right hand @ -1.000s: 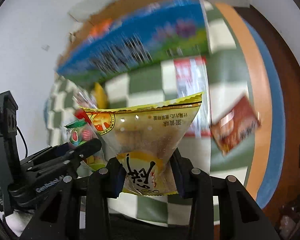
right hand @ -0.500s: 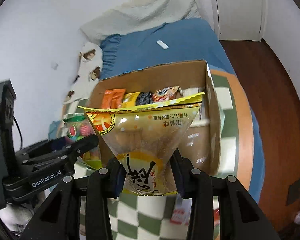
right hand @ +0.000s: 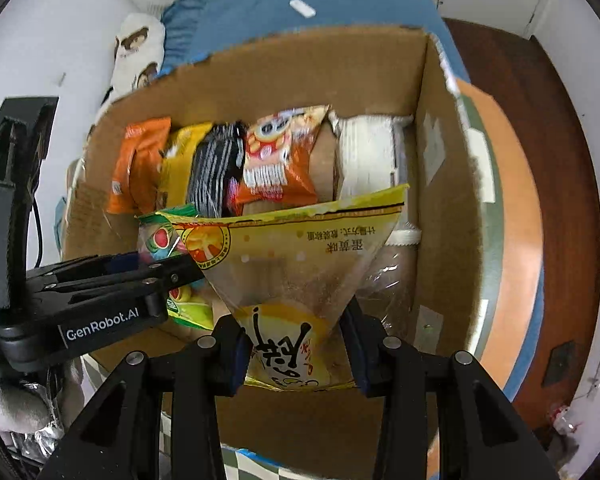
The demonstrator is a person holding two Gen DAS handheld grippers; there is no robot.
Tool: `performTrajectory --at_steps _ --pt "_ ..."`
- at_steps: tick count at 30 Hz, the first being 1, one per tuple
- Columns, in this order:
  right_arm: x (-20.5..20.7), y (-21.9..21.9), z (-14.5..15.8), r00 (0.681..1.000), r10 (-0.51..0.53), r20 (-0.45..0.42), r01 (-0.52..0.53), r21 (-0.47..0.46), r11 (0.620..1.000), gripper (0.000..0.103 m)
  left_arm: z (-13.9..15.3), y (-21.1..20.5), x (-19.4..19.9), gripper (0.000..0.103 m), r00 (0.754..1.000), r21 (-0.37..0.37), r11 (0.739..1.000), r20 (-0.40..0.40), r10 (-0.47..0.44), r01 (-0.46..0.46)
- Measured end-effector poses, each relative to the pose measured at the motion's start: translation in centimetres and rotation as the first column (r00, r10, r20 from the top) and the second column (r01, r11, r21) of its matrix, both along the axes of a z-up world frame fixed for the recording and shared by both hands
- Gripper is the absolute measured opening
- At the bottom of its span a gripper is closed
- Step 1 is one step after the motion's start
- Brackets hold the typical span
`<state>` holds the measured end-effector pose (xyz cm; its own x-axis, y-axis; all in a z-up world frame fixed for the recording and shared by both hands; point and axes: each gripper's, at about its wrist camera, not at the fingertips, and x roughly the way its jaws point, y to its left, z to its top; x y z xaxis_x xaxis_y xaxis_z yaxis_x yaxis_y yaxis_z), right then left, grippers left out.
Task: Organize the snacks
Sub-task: 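Place both bags into the box in front of the others and release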
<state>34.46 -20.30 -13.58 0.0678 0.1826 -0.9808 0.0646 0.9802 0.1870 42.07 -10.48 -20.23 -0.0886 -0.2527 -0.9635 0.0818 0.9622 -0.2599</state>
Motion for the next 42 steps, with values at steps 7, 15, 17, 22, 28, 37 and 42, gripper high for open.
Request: performTrajectory --at_steps 7,15,17,22,28,37,42 --pt "0.4 1.8 -1.7 0.995 0.045 -0.091 -0.043 0.014 0.999 0.077 -0.4 1.5 0.1 0.085 0.999 -0.006 0.999 0.009 0.032 -0.032" --pt "0.1 3.3 -1.4 0.997 0.061 -0.057 -0.065 -0.082 0.994 0.096 1.2 3.8 -0.5 0.085 0.997 0.052 0.998 0.074 0.036 -0.04" --pt "-0.1 3.4 -1.0 0.998 0.045 -0.042 -0.048 -0.087 0.995 0.096 1.6 4.3 -0.8 0.085 0.996 0.068 0.997 0.087 0.035 -0.041" --pt "-0.8 3.1 -0.1 1.0 0.023 0.011 -0.022 -0.096 0.995 0.096 2.8 5.4 -2.6 0.085 0.99 0.105 0.994 0.137 0.028 -0.043" --pt "-2.9 2.8 1.9 0.995 0.0 0.1 0.011 -0.112 0.994 0.096 6.2 5.9 -5.6 0.085 0.969 0.126 0.99 0.246 0.024 -0.057" --pt "-7.2 2.8 5.9 0.972 0.005 0.236 0.035 -0.163 0.986 0.096 9.9 4.8 -9.1 0.085 0.911 0.146 0.986 0.412 0.015 -0.082" --pt "-9.9 3.1 9.1 0.942 0.025 0.334 0.041 -0.191 0.981 0.096 13.2 4.7 -12.2 0.085 0.857 0.142 0.985 0.515 0.015 -0.102"
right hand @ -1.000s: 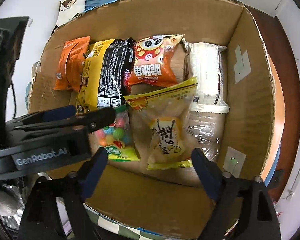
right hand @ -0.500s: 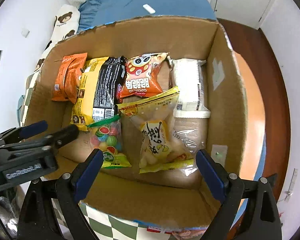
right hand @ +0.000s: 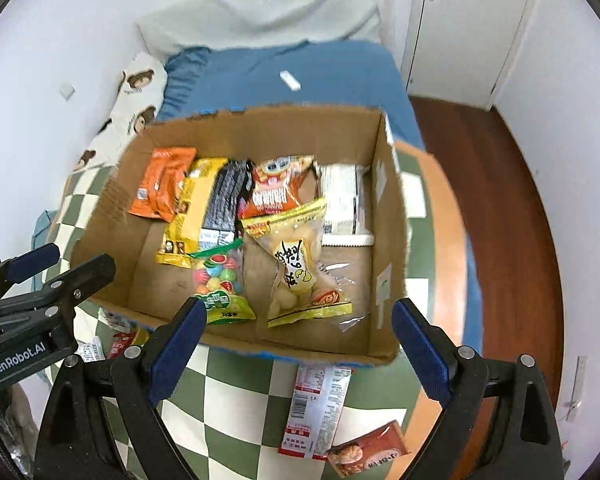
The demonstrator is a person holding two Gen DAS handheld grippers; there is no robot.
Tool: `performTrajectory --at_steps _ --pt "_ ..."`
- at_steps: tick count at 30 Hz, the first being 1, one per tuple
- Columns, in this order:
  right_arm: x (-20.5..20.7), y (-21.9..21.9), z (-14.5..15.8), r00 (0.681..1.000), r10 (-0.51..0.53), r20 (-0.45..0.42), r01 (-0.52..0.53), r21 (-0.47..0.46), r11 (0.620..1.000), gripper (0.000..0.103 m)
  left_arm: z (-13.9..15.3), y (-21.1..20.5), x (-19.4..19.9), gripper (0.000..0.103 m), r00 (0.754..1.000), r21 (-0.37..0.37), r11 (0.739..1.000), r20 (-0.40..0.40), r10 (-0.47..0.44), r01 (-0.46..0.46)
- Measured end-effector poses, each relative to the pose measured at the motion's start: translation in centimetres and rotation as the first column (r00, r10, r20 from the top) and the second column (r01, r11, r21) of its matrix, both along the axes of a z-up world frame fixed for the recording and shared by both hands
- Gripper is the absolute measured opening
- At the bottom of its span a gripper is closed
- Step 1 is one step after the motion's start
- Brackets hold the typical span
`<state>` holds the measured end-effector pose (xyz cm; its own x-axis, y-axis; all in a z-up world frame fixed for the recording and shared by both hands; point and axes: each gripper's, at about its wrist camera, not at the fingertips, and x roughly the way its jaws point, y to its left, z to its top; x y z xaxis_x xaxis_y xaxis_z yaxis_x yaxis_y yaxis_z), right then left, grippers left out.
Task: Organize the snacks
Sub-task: 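Place both bags into the box in front of the others and release, then grasp the panda bag with left tool while right tool grasps the red-white bar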
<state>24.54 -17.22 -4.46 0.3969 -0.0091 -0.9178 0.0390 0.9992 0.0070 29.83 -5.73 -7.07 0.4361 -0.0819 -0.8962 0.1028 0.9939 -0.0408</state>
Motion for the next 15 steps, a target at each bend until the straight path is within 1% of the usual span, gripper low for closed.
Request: performTrajectory --at_steps 2,6,9,13,15 --pt "-1.1 0.3 1.3 0.999 0.006 0.041 -0.005 -0.018 1.0 0.096 1.3 0.1 -1.2 0.085 0.999 0.001 1.0 0.042 0.004 -0.004" --pt "-3.3 0.8 3.8 0.992 0.014 0.124 -0.011 -0.025 1.0 0.096 3.2 0.3 -3.4 0.085 0.994 0.008 1.0 0.114 0.002 -0.003" --pt "-4.8 1.3 5.2 0.985 0.023 0.172 -0.015 -0.044 0.999 0.096 4.2 0.6 -4.6 0.085 0.99 0.005 1.0 0.144 0.007 -0.008" --pt "-6.4 1.7 6.3 0.981 0.017 0.194 -0.015 -0.017 1.0 0.096 5.2 1.5 -6.0 0.085 0.986 -0.009 1.0 0.164 0.018 -0.017" --pt "-7.1 1.9 6.5 0.981 0.012 0.192 -0.015 0.018 1.0 0.096 5.2 2.2 -6.6 0.085 0.985 -0.012 1.0 0.169 0.023 -0.021"
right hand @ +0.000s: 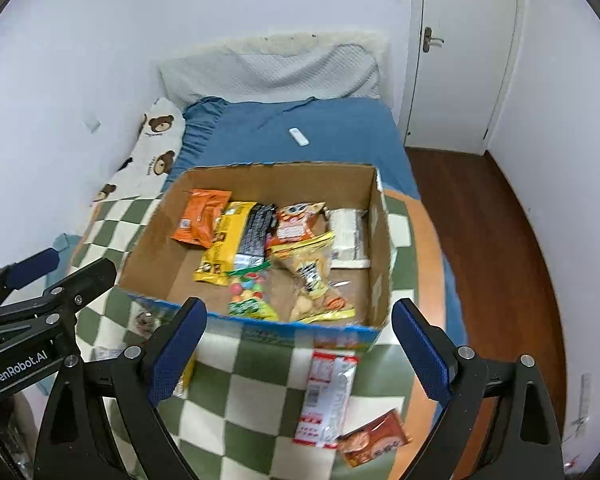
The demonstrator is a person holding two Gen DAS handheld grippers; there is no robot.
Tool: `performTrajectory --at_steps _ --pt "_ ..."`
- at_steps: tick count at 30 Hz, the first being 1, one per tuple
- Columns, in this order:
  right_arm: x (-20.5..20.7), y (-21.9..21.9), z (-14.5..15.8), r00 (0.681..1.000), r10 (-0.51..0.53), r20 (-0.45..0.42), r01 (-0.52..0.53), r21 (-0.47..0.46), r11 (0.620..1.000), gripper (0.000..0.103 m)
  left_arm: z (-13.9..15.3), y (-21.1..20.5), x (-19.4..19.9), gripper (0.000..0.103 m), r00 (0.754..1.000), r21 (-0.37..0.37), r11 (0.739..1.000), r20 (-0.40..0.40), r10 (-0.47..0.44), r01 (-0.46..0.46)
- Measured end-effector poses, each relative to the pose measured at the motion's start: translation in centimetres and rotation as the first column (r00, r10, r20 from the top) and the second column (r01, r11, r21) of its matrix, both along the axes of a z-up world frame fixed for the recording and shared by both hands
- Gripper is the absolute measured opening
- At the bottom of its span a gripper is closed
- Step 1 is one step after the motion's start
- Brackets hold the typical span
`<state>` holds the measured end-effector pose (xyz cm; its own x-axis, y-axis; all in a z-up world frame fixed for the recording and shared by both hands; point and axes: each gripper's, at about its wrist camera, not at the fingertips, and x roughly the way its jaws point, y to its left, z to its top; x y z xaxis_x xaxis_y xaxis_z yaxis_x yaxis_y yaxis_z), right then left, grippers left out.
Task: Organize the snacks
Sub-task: 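Grasp the panda bag with left tool while right tool grasps the red-white bar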
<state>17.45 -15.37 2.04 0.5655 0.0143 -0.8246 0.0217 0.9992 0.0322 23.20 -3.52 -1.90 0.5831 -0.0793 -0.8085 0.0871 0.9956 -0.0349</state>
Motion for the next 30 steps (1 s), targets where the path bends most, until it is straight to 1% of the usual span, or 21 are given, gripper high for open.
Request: performTrajectory --at_steps 3,5,6,7,8,9,10,11,12,14,16,17,19,20,21,22,24,26,27,28,30 --pt "-1.0 -0.1 -0.8 1.0 -0.004 -0.01 0.004 0.059 0.998 0.096 -0.9 1.3 -0.8 0.085 1.0 0.006 1.0 -0.009 0.007 -0.007" --pt "-1.5 -0.4 -2.4 0.999 -0.034 -0.037 0.036 0.078 0.996 0.094 -2.8 2.6 -1.1 0.085 0.999 0.025 0.999 -0.046 0.023 -0.021" --pt "-1.6 -0.6 -3.7 0.997 -0.042 -0.061 0.048 0.088 0.995 0.087 -3.9 3.2 -1.2 0.086 0.997 0.027 0.999 -0.074 0.027 -0.025" --pt "-1.7 -0.8 -5.4 0.994 -0.054 -0.097 0.063 0.093 0.994 0.074 -5.3 3.9 -1.0 0.086 0.993 0.027 0.999 -0.114 0.031 -0.028" --pt "-1.7 -0.9 -6.6 0.99 -0.064 -0.122 0.076 0.093 0.993 0.07 -6.8 4.5 -0.9 0.085 0.986 0.021 0.999 -0.162 0.03 -0.027" --pt "-1.7 -1.2 -8.2 0.984 -0.077 -0.159 0.093 0.095 0.991 0.07 -8.0 4.8 -0.7 0.085 0.979 0.015 1.0 -0.2 0.03 -0.027" --pt "-1.7 -1.4 -9.6 0.979 -0.09 -0.184 0.11 0.098 0.989 0.07 -10.1 5.4 -0.2 0.085 0.965 -0.004 1.0 -0.262 0.023 -0.025" --pt "-1.5 -1.8 -11.4 0.97 -0.113 -0.216 0.136 0.095 0.986 0.07 -11.9 5.7 0.2 0.085 0.951 -0.013 1.0 -0.31 0.015 -0.019" --pt "-1.5 -2.0 -12.5 0.964 -0.124 -0.235 0.149 0.092 0.985 0.07 -13.4 5.7 0.5 0.085 0.938 -0.011 1.0 -0.347 0.004 -0.009" --pt "-1.1 -2.8 -15.7 0.94 -0.156 -0.305 0.192 0.095 0.977 0.07 -15.9 5.4 0.9 0.085 0.922 -0.001 0.999 -0.385 -0.046 0.049" --pt "-0.9 -3.3 -17.8 0.921 -0.173 -0.349 0.215 0.087 0.973 0.07 -17.3 4.8 0.8 0.085 0.911 0.026 0.991 -0.397 -0.109 0.129" --pt "-0.8 -3.4 -19.0 0.91 -0.183 -0.373 0.225 0.07 0.972 0.07 -18.0 4.2 0.5 0.085 0.9 0.049 0.979 -0.405 -0.16 0.196" --pt "-0.5 -3.6 -20.8 0.891 -0.187 -0.414 0.229 0.055 0.972 0.07 -19.1 3.6 0.0 0.085 0.885 0.111 0.95 -0.409 -0.224 0.291" --pt "-0.4 -3.6 -21.4 0.885 -0.188 -0.427 0.229 0.047 0.972 0.07 -19.9 3.3 -0.4 0.085 0.875 0.163 0.924 -0.412 -0.256 0.347" --pt "-0.3 -3.6 -22.0 0.879 -0.19 -0.438 0.228 0.035 0.973 0.07 -20.4 3.2 -0.5 0.085 0.869 0.189 0.907 -0.412 -0.274 0.375" --pt "-0.2 -3.6 -22.5 0.872 -0.199 -0.447 0.231 0.017 0.973 0.07 -20.9 2.9 -0.7 0.085 0.858 0.212 0.885 -0.416 -0.301 0.414" --pt "-0.1 -3.5 -23.6 0.861 -0.203 -0.467 0.233 0.008 0.972 0.07 -22.0 2.1 -0.9 0.085 0.837 0.269 0.834 -0.424 -0.347 0.482" --pt "0.0 -3.1 -24.1 0.857 -0.209 -0.471 0.235 -0.005 0.972 0.07 -22.6 1.2 -0.7 0.086 0.82 0.283 0.804 -0.422 -0.386 0.524" --pt "0.0 -2.7 -24.1 0.861 -0.201 -0.468 0.221 -0.011 0.975 0.07 -22.6 0.8 -0.5 0.086 0.819 0.292 0.795 -0.416 -0.395 0.531" --pt "0.0 -2.3 -24.1 0.865 -0.189 -0.465 0.21 -0.007 0.978 0.066 -22.7 0.3 -0.2 0.085 0.817 0.299 0.787 -0.414 -0.402 0.539" --pt "-0.1 -1.4 -24.2 0.867 -0.165 -0.47 0.189 0.006 0.982 0.065 -23.0 -0.8 0.2 0.085 0.798 0.271 0.781 -0.425 -0.427 0.563"
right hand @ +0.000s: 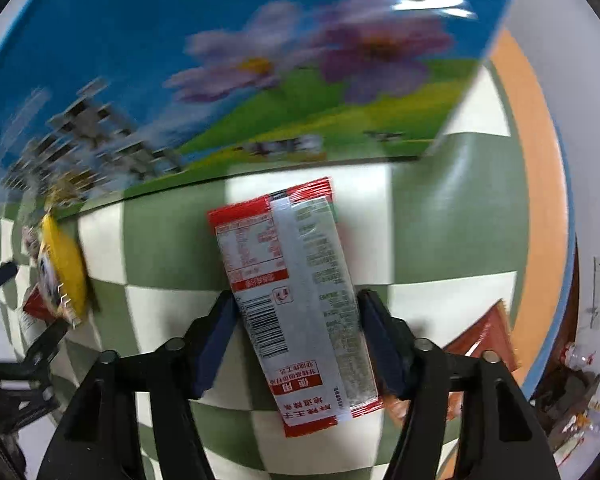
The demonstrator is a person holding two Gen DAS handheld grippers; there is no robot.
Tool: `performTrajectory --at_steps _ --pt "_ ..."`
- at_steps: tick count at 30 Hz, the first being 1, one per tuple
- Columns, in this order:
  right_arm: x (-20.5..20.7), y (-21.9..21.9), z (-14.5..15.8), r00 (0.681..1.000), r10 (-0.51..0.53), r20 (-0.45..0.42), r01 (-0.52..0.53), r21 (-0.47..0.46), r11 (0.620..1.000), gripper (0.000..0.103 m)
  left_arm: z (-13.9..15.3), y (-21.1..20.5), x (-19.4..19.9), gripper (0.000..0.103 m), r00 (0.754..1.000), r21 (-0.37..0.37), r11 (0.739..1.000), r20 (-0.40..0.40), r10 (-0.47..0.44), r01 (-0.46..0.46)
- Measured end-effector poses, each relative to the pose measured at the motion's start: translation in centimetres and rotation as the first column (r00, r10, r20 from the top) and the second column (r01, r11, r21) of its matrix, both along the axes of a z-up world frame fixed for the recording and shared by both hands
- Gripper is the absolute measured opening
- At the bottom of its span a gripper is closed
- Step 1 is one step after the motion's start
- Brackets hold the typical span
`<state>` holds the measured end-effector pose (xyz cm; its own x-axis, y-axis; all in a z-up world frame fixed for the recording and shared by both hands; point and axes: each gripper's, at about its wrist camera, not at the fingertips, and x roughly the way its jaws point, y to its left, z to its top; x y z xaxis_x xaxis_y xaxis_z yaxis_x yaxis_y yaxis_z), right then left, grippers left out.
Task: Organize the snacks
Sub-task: 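Grasp the panda bag with left tool while right tool grasps the red-white bar, then lower both packets into the box and open both tools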
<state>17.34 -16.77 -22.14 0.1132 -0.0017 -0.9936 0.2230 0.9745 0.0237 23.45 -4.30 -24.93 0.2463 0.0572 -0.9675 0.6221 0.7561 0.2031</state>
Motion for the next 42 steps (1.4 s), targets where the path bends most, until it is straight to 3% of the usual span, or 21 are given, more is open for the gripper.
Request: performTrajectory --at_steps 4,6,7,10,12,14,18,20,24,27,31,38,42 --pt "-0.6 1.5 -0.3 1.0 0.03 -0.01 -0.03 0.004 1.0 0.064 -0.5 -1.7 0.5 0.083 1.0 -0.024 1.0 -0.008 -0.018 0.018" --pt "-0.8 1.8 -0.5 0.999 0.033 -0.008 -0.033 0.008 0.999 0.064 -0.7 -1.9 0.9 0.07 0.999 -0.058 0.998 -0.04 0.016 -0.018" --pt "-1.0 2.0 -0.6 0.999 0.033 -0.006 -0.033 0.01 0.999 0.063 -0.7 -2.0 1.1 0.055 0.997 -0.076 0.996 -0.063 0.034 -0.039" --pt "-2.2 2.7 -0.9 0.999 0.036 -0.007 -0.036 0.015 0.999 0.062 -0.8 -1.2 1.5 0.052 0.98 -0.128 0.978 -0.129 0.151 -0.168" --pt "-3.0 3.2 -1.0 0.999 0.04 -0.016 -0.04 0.02 0.999 0.061 -0.8 -0.4 1.1 0.052 0.955 -0.145 0.954 -0.182 0.235 -0.263" --pt "-4.3 3.4 -1.2 1.0 0.019 -0.02 -0.018 0.033 0.999 0.061 -1.0 0.8 0.1 0.052 0.911 -0.172 0.914 -0.264 0.317 -0.368" --pt "-6.3 3.4 -1.6 0.999 -0.025 -0.036 0.028 0.097 0.995 0.062 -2.2 1.9 -1.7 0.052 0.837 -0.182 0.853 -0.372 0.402 -0.49" --pt "-7.1 3.3 -1.8 0.998 -0.048 -0.037 0.053 0.133 0.99 0.065 -2.7 2.0 -1.9 0.052 0.814 -0.184 0.831 -0.393 0.426 -0.524" --pt "-7.3 3.7 -2.8 0.998 0.003 -0.064 0.005 0.125 0.992 0.07 -3.3 1.2 -1.4 0.052 0.811 -0.176 0.824 -0.371 0.452 -0.539" --pt "-7.1 5.6 -3.7 0.994 0.083 -0.077 -0.079 0.047 0.996 0.069 -2.9 0.0 -0.4 0.052 0.824 -0.172 0.83 -0.334 0.458 -0.531" --pt "-7.9 8.2 -4.0 0.993 0.115 -0.037 -0.117 -0.047 0.992 0.056 -1.8 -1.7 -1.8 0.047 0.831 -0.184 0.828 -0.31 0.462 -0.529" --pt "-9.8 8.3 -0.7 0.994 0.103 0.044 -0.104 0.017 0.994 0.052 1.6 -2.6 -3.5 0.047 0.854 -0.241 0.828 -0.276 0.441 -0.506" --pt "-10.2 7.4 1.4 0.993 0.081 0.082 -0.088 0.083 0.993 0.051 4.5 -1.4 -3.6 0.047 0.865 -0.305 0.814 -0.268 0.425 -0.494"
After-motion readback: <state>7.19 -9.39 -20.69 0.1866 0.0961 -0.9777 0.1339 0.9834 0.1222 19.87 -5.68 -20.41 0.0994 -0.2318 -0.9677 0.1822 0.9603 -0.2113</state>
